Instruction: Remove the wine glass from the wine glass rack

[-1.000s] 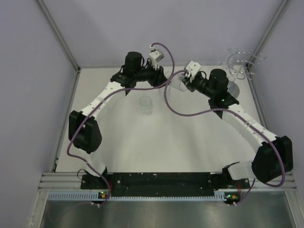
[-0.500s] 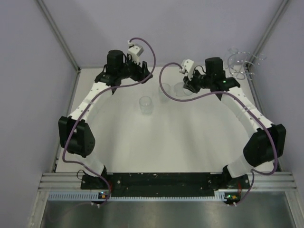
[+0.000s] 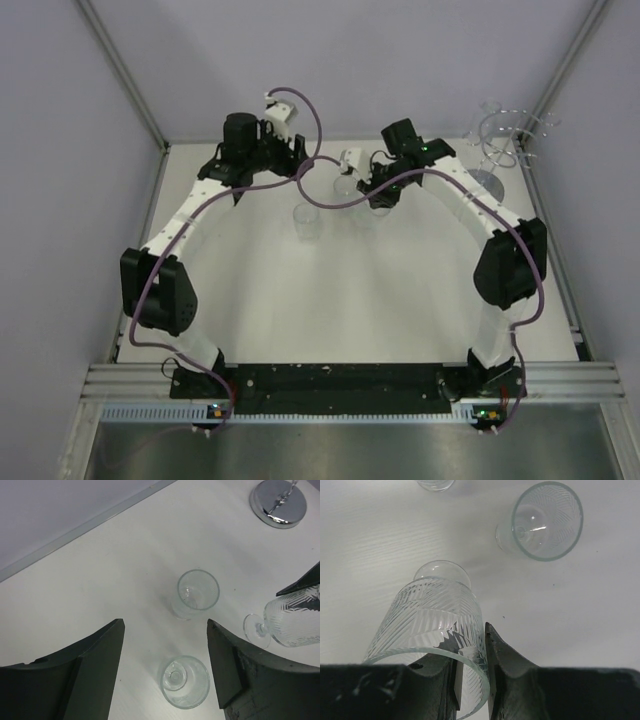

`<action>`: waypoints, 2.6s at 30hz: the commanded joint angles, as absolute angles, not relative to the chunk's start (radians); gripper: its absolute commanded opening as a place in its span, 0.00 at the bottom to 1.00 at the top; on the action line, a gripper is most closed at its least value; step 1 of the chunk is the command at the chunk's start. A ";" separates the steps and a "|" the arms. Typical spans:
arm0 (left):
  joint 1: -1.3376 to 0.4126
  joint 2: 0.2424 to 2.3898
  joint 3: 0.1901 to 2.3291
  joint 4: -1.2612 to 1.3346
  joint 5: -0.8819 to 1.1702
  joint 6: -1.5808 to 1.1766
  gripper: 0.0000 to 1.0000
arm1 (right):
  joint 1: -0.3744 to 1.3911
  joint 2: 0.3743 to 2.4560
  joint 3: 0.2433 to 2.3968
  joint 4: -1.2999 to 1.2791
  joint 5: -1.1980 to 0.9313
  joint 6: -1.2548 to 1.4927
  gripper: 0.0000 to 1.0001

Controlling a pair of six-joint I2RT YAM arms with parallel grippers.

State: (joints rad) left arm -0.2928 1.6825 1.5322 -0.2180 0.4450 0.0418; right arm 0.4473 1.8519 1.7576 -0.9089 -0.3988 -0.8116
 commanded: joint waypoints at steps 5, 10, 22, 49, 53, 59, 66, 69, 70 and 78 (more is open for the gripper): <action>-0.219 1.598 1.424 -0.163 0.239 -0.033 0.73 | 0.514 1.931 1.901 -1.072 -0.296 -0.880 0.00; -0.175 1.575 1.367 -0.146 0.247 -0.054 0.73 | 0.537 1.986 1.927 -1.094 -0.267 -0.870 0.00; -0.120 1.551 1.341 -0.153 0.282 -0.032 0.72 | 0.591 2.094 1.986 -1.095 -0.196 -0.799 0.05; -0.106 1.571 1.367 -0.144 0.296 -0.026 0.72 | 0.339 1.990 2.218 -1.028 -0.312 -0.494 0.47; -0.117 1.657 1.477 -0.141 0.402 -0.029 0.69 | 0.243 2.014 2.263 -0.976 -0.241 -0.436 0.40; -0.144 1.677 1.489 -0.124 0.388 -0.025 0.69 | 0.089 2.000 2.257 -0.956 -0.236 -0.365 0.33; -0.184 1.704 1.516 -0.121 0.373 -0.031 0.68 | -0.044 1.896 2.111 -0.957 -0.255 -0.339 0.26; -0.201 1.718 1.523 -0.121 0.367 -0.029 0.68 | -0.087 1.859 2.060 -0.957 -0.265 -0.337 0.24; -0.207 1.721 1.526 -0.121 0.364 -0.029 0.68 | -0.098 1.849 2.053 -0.960 -0.268 -0.336 0.24; -0.241 1.764 1.577 -0.143 0.371 -0.018 0.68 | -0.164 1.754 1.976 -0.997 -0.255 -0.357 0.23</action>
State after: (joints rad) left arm -0.2317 1.7485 1.5196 -0.1741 0.3683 -0.0273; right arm -0.1257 1.8629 2.0136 -1.0039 -0.2794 -0.3458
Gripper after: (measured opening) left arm 0.681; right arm 0.232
